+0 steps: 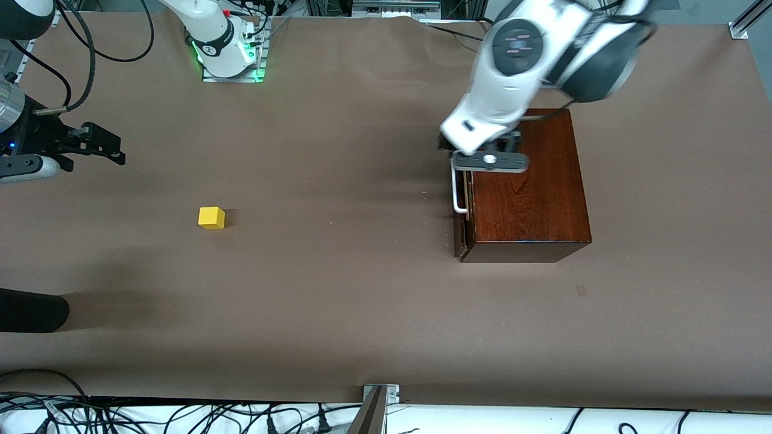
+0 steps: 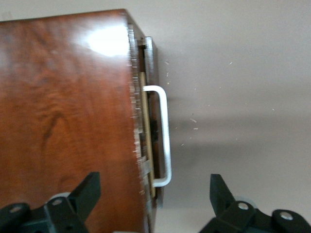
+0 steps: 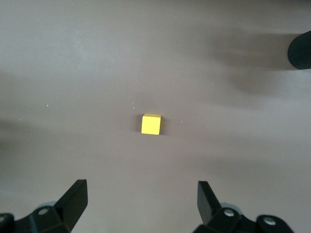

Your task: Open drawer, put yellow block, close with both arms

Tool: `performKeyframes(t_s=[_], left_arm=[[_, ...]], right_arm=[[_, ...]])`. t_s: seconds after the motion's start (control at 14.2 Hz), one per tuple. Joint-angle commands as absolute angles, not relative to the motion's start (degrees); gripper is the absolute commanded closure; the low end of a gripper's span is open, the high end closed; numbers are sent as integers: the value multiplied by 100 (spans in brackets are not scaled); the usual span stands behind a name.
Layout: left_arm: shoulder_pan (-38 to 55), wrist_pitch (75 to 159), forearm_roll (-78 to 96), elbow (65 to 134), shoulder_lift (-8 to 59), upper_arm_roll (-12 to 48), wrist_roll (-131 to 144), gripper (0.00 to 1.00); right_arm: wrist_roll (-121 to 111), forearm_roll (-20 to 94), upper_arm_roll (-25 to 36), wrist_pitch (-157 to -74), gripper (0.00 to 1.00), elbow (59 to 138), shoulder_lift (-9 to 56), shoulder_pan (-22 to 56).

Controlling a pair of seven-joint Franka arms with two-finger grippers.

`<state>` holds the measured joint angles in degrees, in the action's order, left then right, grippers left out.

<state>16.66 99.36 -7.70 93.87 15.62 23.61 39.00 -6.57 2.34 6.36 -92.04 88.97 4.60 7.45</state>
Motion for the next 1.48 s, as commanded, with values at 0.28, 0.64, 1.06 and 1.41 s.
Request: performKeyframes(t_s=[0.28, 0.64, 1.06, 1.41], left_arm=[[2733, 10011, -2434, 9237, 2715, 2355, 5316, 0], [2646, 10002, -2663, 9501, 2733, 2338, 5458, 0], [2575, 10186, -2672, 9712, 2883, 2303, 5563, 0], [2566, 10608, -2672, 9756, 3102, 2285, 5581, 0]], right_arm=[[-686, 220, 624, -9141, 0, 8728, 536, 686], [-694, 193, 642, -9158, 0, 8614, 624, 633], [-686, 211, 633, -9158, 0, 8578, 633, 642], [-685, 308, 642, -9342, 0, 8587, 703, 642]])
